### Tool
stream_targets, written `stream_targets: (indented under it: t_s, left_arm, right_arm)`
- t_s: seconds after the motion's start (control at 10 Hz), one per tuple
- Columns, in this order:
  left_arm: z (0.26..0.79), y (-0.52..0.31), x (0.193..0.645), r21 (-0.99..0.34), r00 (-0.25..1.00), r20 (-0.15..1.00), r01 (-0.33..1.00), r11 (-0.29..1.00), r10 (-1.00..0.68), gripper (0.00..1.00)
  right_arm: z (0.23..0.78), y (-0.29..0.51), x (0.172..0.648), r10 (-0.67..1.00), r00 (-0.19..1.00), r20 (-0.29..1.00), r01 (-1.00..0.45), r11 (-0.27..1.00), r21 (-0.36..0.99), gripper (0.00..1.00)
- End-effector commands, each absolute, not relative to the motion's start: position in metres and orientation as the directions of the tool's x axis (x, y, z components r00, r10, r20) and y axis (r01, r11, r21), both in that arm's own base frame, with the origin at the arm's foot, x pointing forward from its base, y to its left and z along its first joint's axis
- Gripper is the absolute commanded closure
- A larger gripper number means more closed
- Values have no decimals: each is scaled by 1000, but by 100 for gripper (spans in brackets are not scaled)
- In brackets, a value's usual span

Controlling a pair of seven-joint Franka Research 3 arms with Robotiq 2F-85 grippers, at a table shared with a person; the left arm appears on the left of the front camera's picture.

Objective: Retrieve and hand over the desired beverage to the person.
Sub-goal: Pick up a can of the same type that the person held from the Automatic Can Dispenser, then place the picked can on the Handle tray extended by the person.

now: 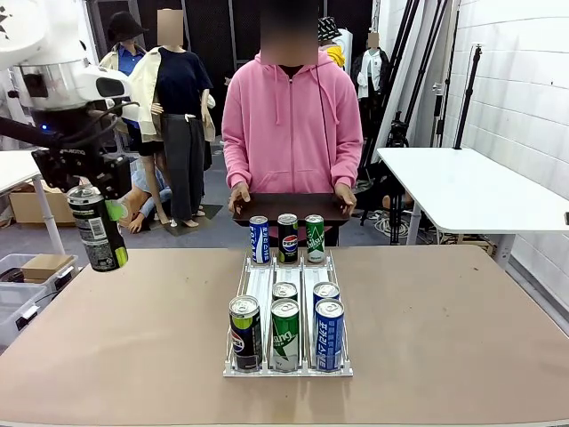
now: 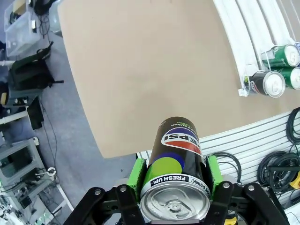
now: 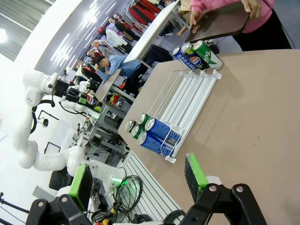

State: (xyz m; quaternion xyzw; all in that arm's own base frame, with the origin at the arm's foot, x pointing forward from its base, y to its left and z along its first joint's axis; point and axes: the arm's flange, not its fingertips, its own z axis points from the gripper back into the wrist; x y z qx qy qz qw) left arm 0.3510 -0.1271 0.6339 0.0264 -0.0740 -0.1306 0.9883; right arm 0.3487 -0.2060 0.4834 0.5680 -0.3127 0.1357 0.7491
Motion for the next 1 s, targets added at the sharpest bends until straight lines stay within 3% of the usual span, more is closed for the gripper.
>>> stream_targets:
  t_s: [0.0, 0.1, 0.9]
  left_arm:
    - [636, -121, 350, 87, 941, 181, 274, 958, -286, 100]
    - [634, -127, 351, 72, 955, 139, 254, 964, -262, 100]
    - [634, -127, 351, 72, 955, 139, 254, 964, -262, 100]
  right_arm:
    - [483, -204, 348, -162, 757, 632, -572, 302, 763, 0]
    - [483, -204, 348, -162, 757, 632, -572, 302, 763, 0]
    - [483, -204, 348, -162, 757, 632, -572, 302, 763, 0]
